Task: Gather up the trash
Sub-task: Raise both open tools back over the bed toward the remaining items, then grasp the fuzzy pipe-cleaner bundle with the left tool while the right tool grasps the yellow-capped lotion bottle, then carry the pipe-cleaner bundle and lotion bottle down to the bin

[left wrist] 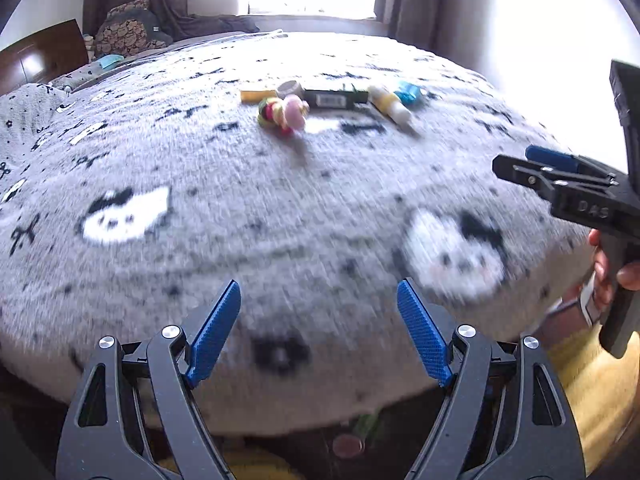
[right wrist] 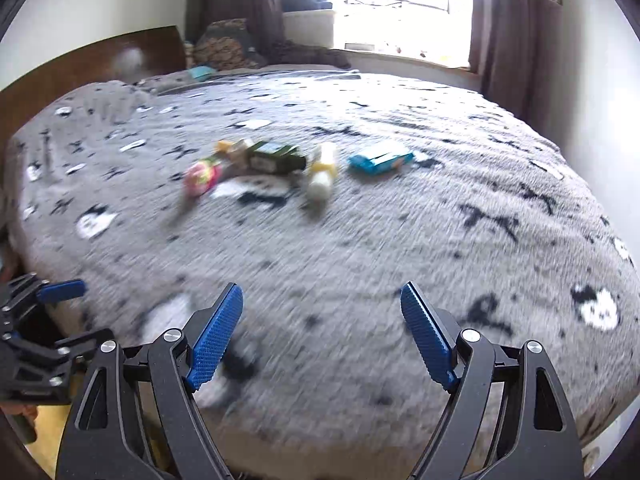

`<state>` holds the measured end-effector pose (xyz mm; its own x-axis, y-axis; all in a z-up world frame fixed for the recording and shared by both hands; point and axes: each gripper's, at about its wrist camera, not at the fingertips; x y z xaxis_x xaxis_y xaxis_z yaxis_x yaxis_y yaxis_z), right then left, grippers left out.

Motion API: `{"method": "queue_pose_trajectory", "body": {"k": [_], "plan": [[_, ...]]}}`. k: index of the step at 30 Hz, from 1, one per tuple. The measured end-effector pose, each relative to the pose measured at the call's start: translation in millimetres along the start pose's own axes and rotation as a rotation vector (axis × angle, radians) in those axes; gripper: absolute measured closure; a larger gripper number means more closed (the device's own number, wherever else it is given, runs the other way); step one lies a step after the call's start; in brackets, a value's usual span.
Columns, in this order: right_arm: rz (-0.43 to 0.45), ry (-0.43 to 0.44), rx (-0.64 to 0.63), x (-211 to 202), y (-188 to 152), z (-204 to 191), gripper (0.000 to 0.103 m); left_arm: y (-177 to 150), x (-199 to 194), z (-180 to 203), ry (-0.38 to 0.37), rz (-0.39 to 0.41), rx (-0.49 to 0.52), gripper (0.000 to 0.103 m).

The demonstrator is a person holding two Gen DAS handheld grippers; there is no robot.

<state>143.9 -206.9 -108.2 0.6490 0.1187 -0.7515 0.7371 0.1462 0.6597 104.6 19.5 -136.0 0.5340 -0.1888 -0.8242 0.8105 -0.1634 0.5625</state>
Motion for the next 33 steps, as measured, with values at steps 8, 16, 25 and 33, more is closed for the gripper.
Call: {"method": "queue_pose_trajectory", "body": {"k": [8, 16, 25, 33], "plan": [[-0.065, 0.041, 0.112, 70, 55, 22, 0.021, 83, 39, -23, 0.068, 0.021, -0.058, 0.027], [-0.098, 0.089, 0.147, 115, 84, 18, 0.022, 134, 78, -30, 0.098, 0.032, -0.090, 0.028], [-0.115, 0.123, 0.165, 135, 99, 21, 0.068, 150, 107, -32, 0.088, -0.023, -0.108, 0.069], [-0.132, 0.114, 0.081, 118, 88, 13, 0.071, 134, 89, -31, 0.061, -0.034, -0.084, 0.082]]}}
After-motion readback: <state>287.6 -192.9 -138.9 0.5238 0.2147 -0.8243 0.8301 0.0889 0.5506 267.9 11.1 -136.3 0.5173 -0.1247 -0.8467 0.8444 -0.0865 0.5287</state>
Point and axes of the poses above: each gripper's, at about its wrist camera, not at the fingertips, and x roughly the way its jaws point, z to its right, y to its top, and after that the axes turned 8 degrees about -z, right-handed
